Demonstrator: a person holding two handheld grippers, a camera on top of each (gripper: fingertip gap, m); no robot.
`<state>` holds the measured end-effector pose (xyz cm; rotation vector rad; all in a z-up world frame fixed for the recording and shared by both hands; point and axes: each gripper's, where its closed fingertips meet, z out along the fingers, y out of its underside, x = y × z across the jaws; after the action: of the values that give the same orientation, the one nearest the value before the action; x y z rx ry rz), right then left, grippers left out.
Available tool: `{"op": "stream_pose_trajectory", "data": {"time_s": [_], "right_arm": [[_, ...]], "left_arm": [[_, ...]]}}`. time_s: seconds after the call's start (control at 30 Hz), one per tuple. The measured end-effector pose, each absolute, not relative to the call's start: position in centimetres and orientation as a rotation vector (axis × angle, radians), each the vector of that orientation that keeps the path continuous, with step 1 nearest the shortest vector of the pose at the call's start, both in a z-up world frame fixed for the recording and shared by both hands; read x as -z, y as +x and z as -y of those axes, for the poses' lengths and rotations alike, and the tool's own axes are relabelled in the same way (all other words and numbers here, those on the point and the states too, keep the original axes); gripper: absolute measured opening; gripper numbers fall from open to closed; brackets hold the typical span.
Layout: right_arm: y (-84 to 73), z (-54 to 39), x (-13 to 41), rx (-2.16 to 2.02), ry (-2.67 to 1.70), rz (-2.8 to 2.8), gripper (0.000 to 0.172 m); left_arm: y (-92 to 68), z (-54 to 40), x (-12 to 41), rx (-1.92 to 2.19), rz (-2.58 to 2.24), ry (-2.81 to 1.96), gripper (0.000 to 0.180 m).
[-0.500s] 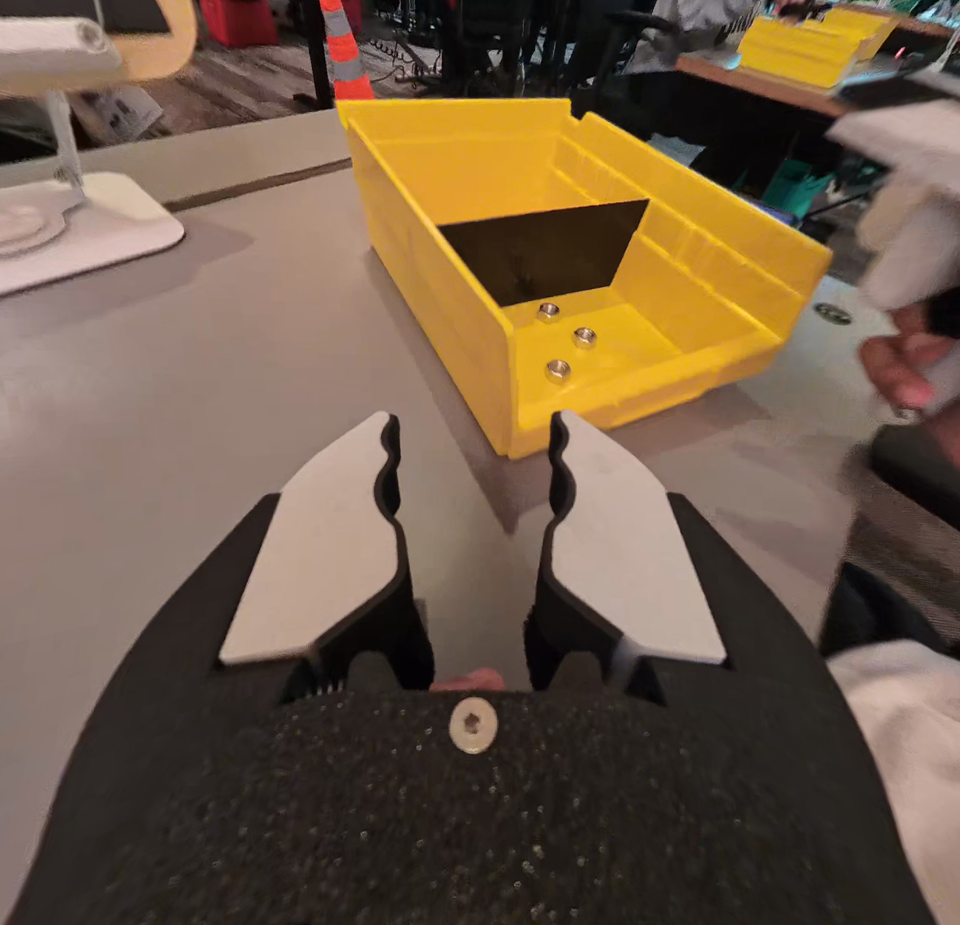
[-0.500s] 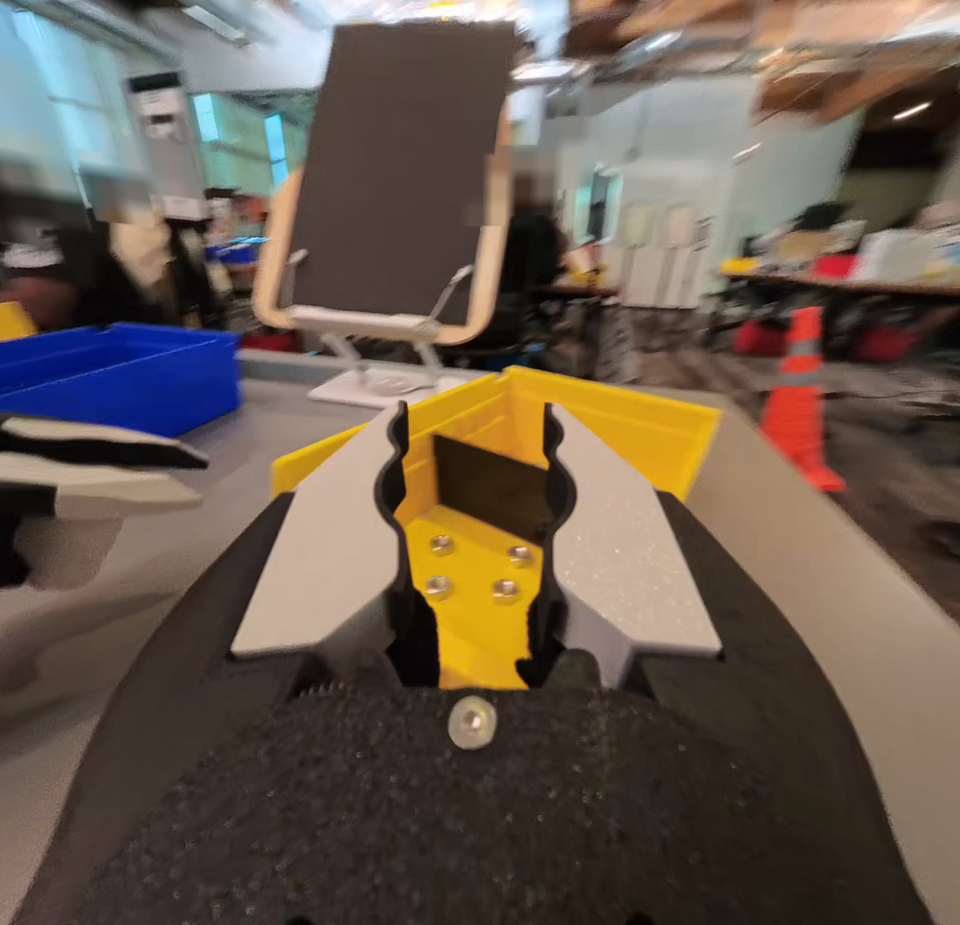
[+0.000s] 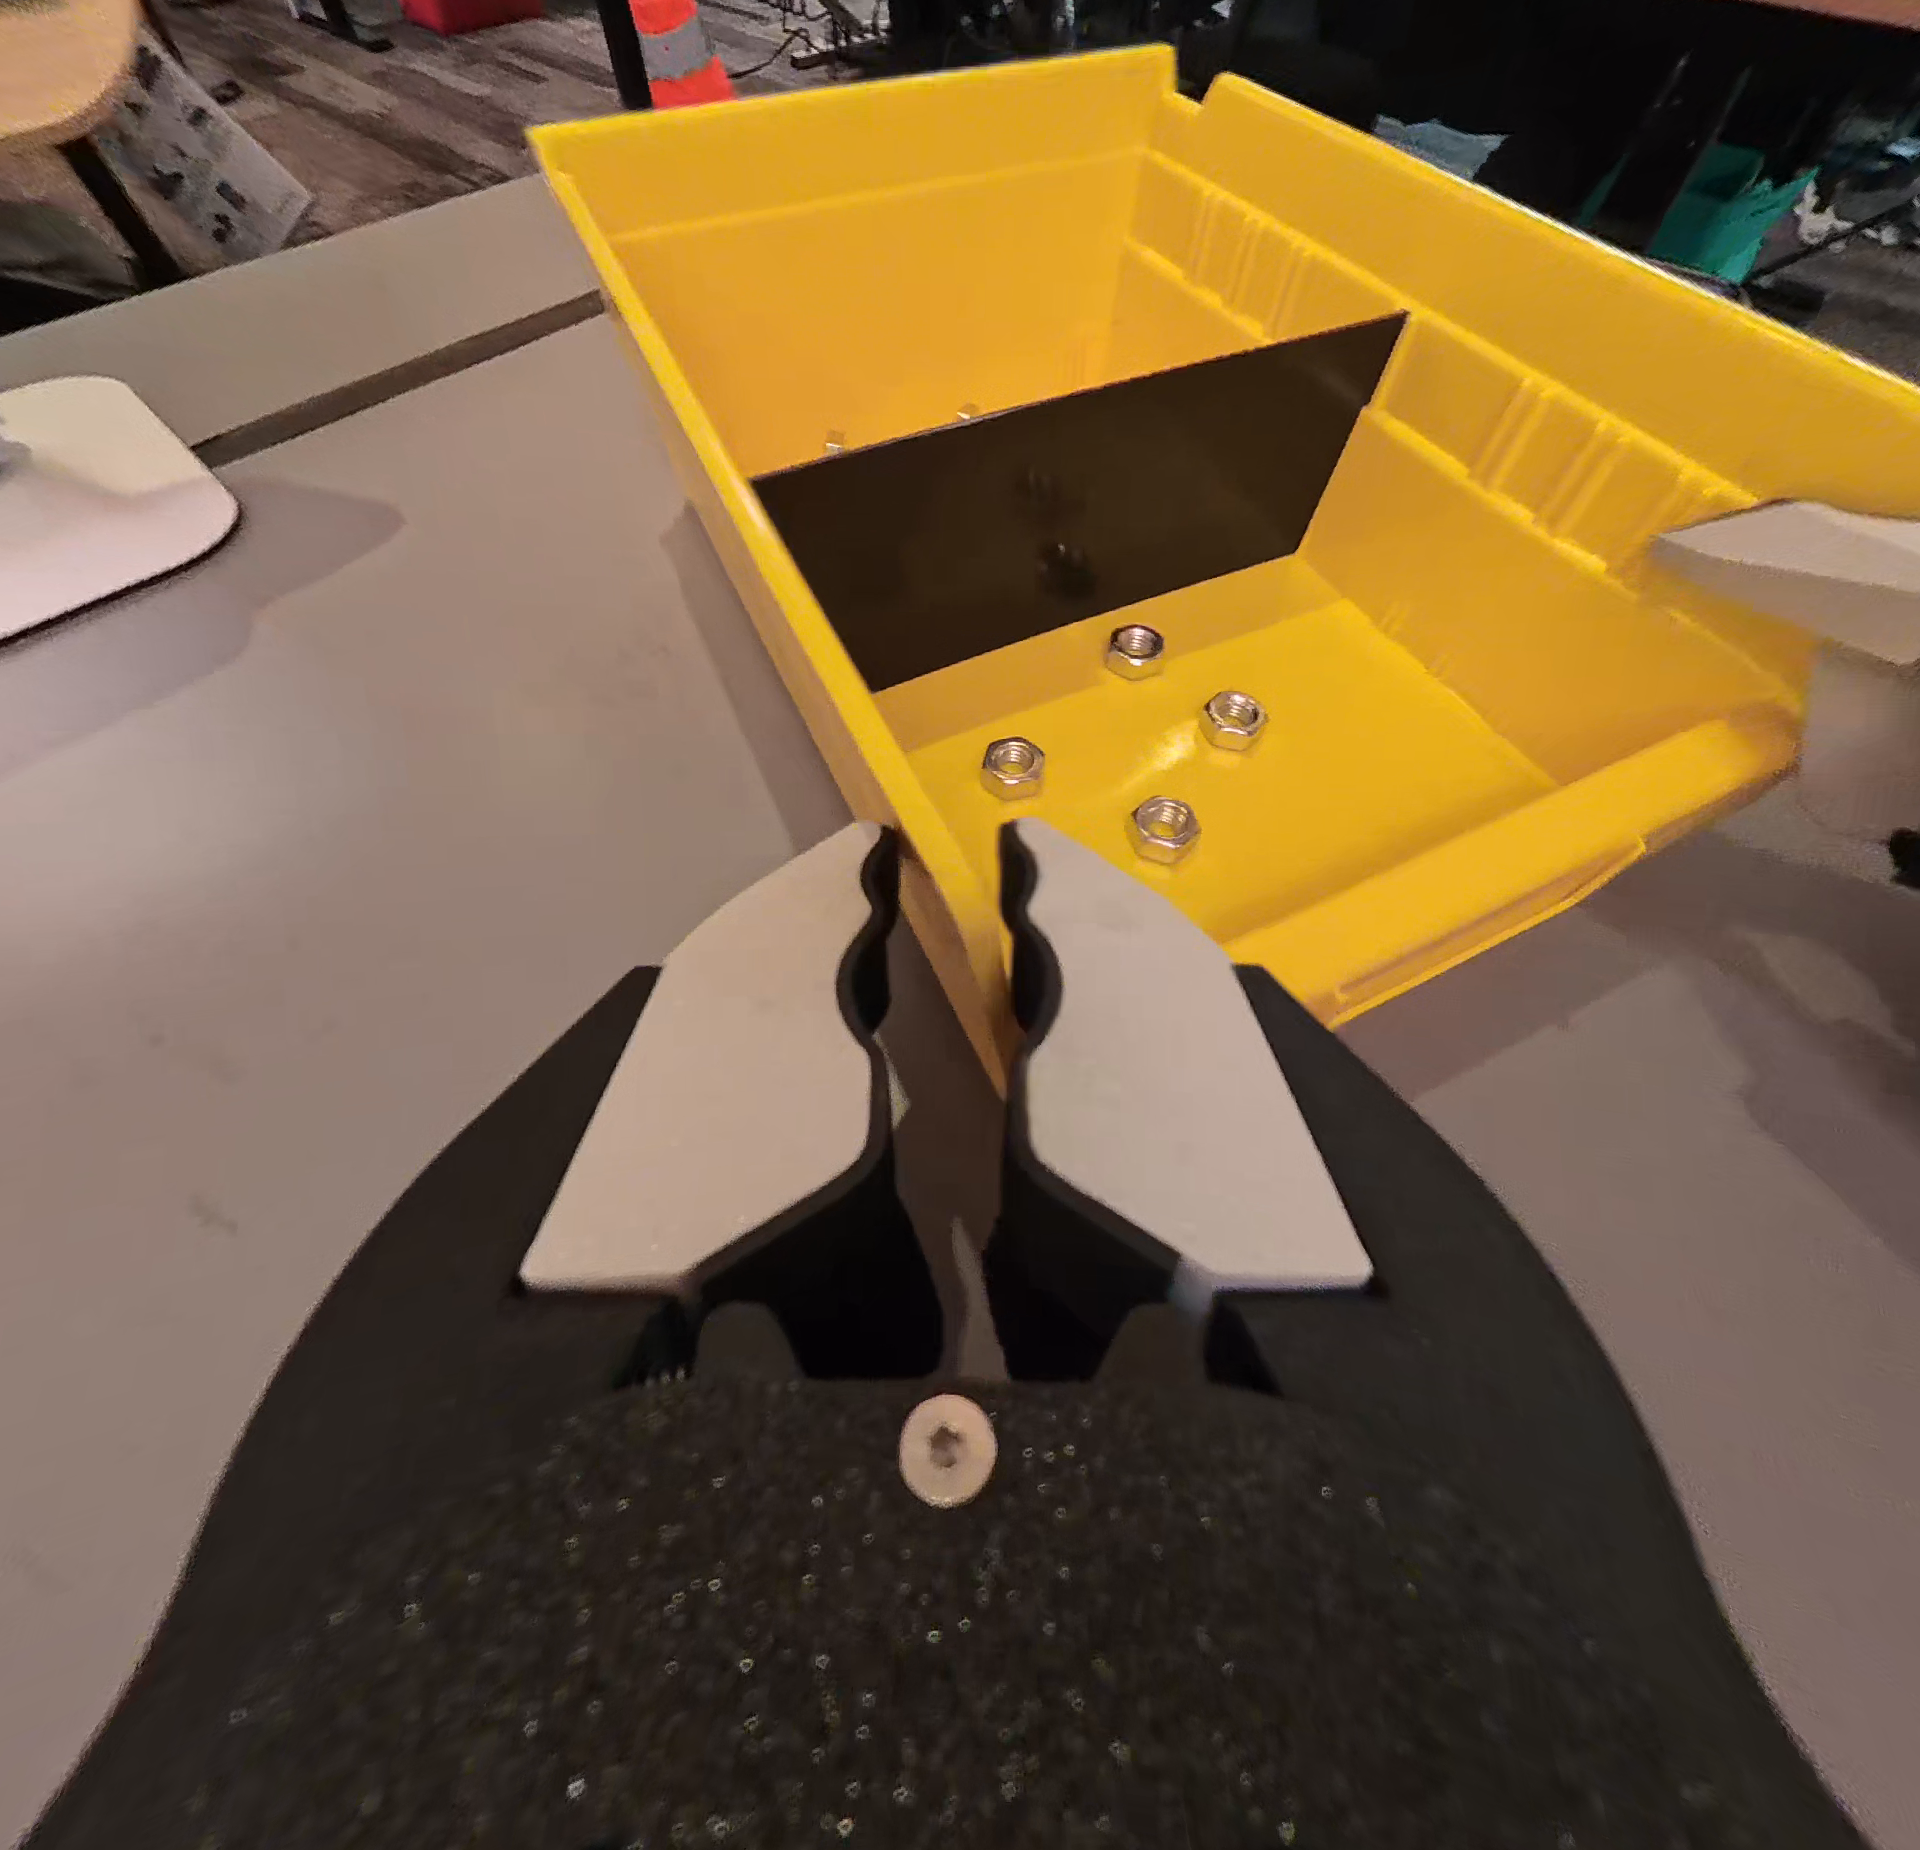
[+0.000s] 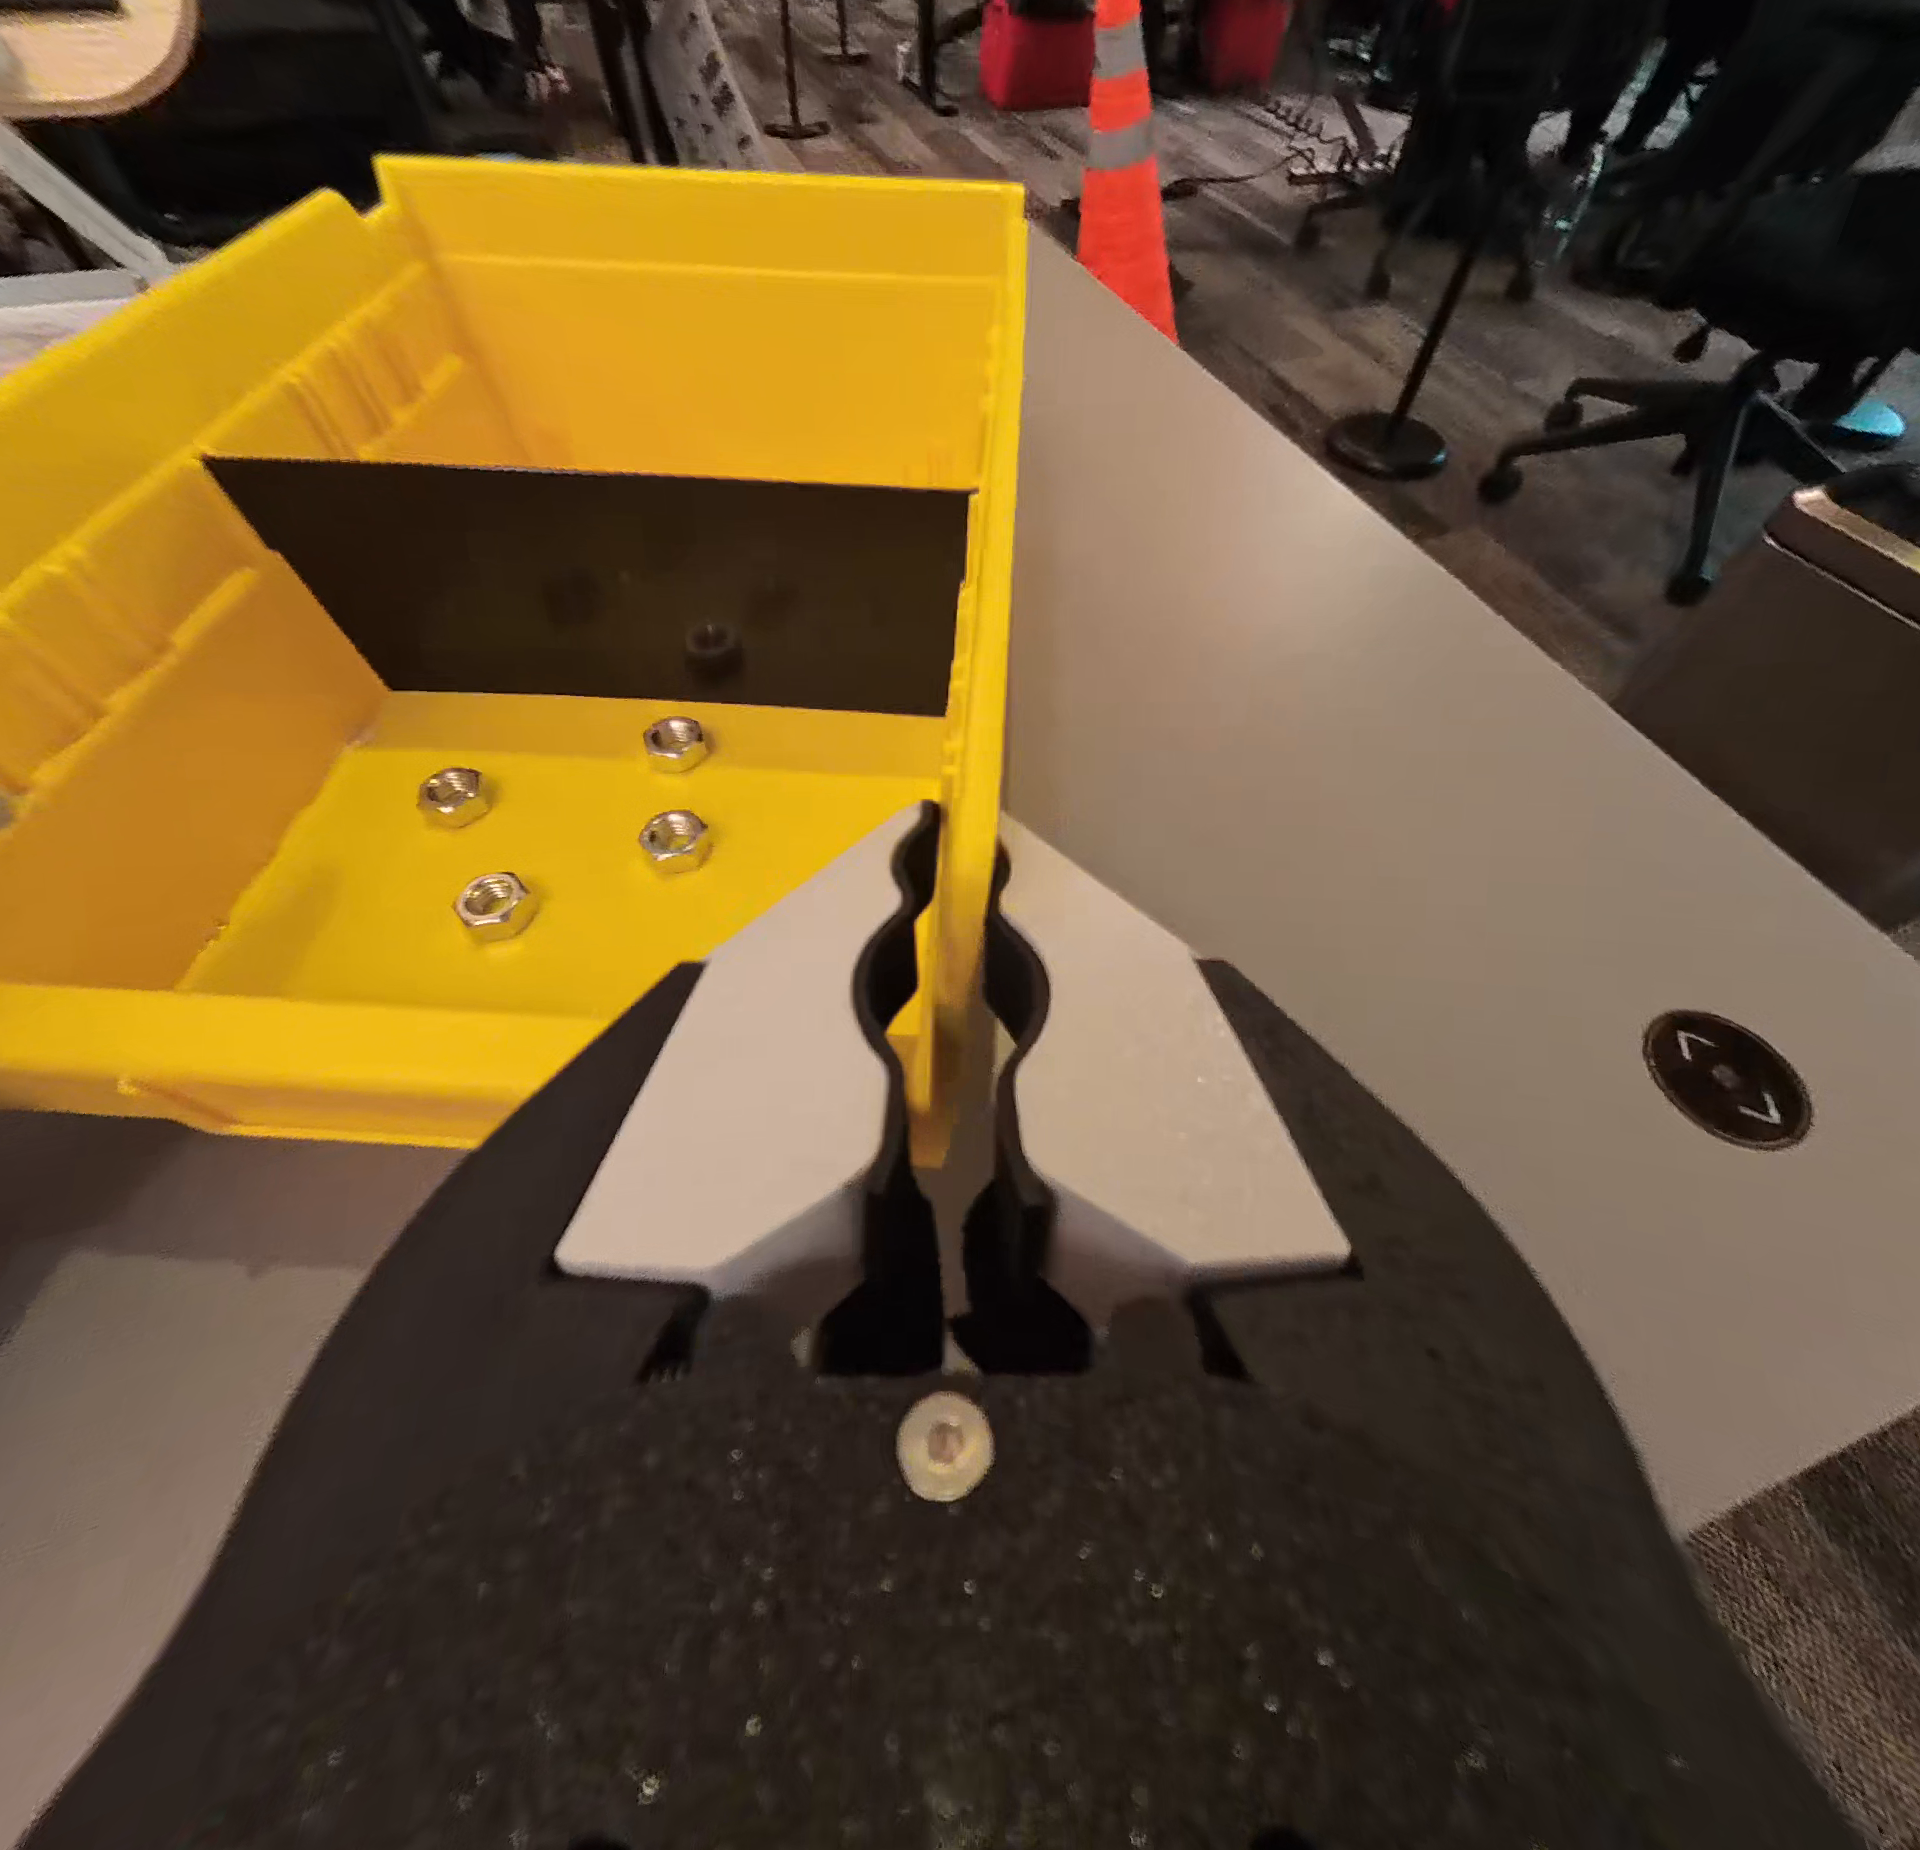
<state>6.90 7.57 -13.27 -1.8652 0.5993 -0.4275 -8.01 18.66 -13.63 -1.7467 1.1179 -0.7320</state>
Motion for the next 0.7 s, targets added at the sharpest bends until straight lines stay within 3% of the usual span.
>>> {"op": "stream_pose_trajectory", "data": {"time_s": [0.43,0.7], "right_arm": [[-1.1,-16.2,7.9,0.293,-1.796,-0.434,0.003],[-10.1,-22.1,9.7,0.146,-1.862,-0.229,0.003]], "left_arm": [[-17.8,-24.3,8.6,0.518,-0.783,-1.758,0.008],[-28.2,-27.3,9.9,0.38,-0.612,-1.884,0.008]]}}
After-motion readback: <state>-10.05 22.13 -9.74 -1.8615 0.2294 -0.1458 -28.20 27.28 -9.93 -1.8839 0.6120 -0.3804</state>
